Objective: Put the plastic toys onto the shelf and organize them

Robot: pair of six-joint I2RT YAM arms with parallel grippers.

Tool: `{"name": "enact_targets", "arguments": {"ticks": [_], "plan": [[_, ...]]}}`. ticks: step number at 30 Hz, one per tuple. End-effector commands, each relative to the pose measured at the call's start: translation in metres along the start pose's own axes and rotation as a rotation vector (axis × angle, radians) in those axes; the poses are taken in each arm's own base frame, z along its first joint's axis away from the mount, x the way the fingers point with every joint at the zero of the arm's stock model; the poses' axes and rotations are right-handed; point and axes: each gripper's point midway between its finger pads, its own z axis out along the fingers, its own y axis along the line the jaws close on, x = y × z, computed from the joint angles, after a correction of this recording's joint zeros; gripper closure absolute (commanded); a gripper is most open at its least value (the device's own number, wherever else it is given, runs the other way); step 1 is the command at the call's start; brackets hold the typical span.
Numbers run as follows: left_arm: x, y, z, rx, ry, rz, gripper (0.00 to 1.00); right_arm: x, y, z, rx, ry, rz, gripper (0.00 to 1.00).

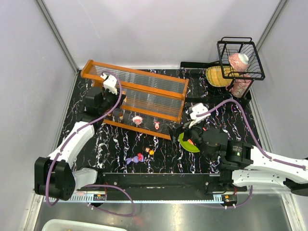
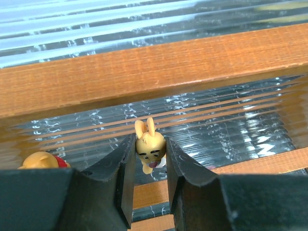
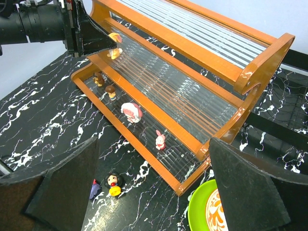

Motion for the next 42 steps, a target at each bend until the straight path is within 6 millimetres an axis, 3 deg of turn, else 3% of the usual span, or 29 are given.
{"name": "enact_targets", "arguments": {"ticks": [1,16,34,42], "plan": [[-0.017,0.002,0.003,0.003,-0.059,0.073,1.0,-0.008,-0.002,0.0,0.021,-0.024,0.008,0.0],[0.002,0.012,0.01,-0.031,0.007,0.094,1.0,-0.007,-0.002,0.0,0.016,-0.024,0.003,0.0],[-0.002,0.013,0.009,-0.036,-0.016,0.114,0.93,-0.005,-0.002,0.001,0.016,-0.024,-0.006,0.0],[-0.001,0.007,0.009,-0.006,-0.021,0.111,0.82,-0.004,-0.002,0.0,0.015,-0.023,0.008,0.0]]}}
